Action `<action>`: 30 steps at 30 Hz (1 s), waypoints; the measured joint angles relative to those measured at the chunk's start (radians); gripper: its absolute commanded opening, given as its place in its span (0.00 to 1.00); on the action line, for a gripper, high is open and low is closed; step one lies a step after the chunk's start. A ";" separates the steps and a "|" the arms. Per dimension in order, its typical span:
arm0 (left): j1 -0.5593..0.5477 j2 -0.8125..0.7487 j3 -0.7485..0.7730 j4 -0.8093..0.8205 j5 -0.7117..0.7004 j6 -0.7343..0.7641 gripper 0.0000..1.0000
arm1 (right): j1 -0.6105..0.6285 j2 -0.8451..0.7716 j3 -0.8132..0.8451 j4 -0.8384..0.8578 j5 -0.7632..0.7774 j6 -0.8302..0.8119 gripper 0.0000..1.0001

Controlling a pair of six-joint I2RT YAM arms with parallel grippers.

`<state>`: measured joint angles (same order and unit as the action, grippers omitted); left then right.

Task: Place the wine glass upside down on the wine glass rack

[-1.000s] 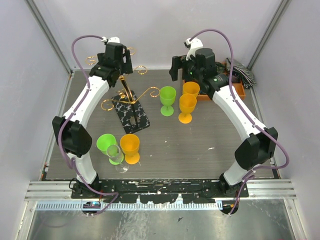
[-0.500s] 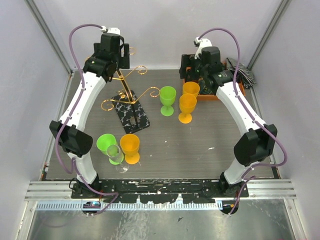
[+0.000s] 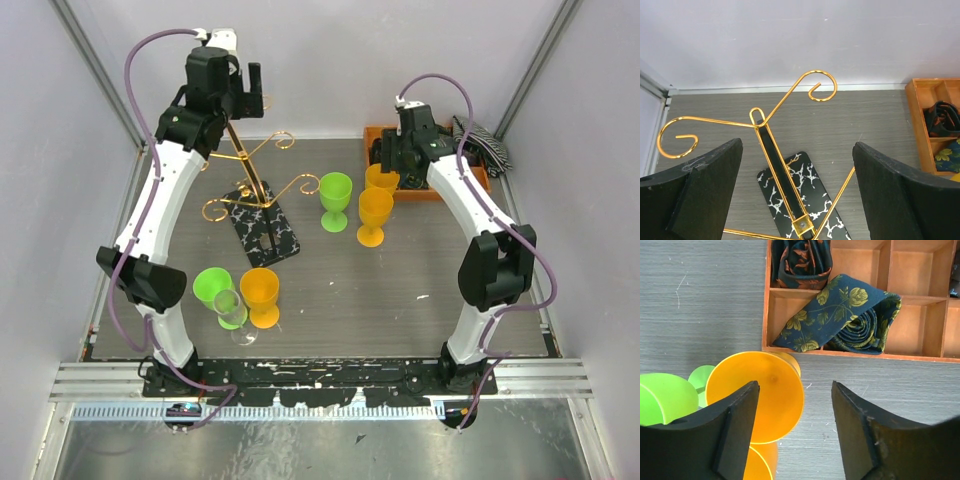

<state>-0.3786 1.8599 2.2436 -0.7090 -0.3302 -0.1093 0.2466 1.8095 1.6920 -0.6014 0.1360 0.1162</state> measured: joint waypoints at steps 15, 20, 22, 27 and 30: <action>0.000 0.000 0.000 0.009 0.061 0.000 0.98 | -0.007 0.077 -0.004 -0.036 -0.005 -0.006 0.21; 0.000 0.000 0.000 0.009 0.064 0.000 0.98 | -0.007 0.077 -0.004 -0.048 0.000 -0.006 0.05; 0.000 0.000 0.000 0.009 0.066 0.000 0.98 | -0.007 0.076 -0.001 -0.062 0.014 -0.005 0.01; 0.000 0.000 0.000 0.009 0.073 -0.004 0.98 | -0.010 0.075 0.017 -0.120 0.089 -0.013 0.01; 0.000 0.001 0.000 0.009 0.079 -0.011 0.98 | -0.024 0.060 0.018 -0.157 0.131 -0.014 0.01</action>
<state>-0.3786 1.8606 2.2436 -0.7002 -0.2508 -0.1207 0.2222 1.8690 1.7100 -0.7586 0.2668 0.1017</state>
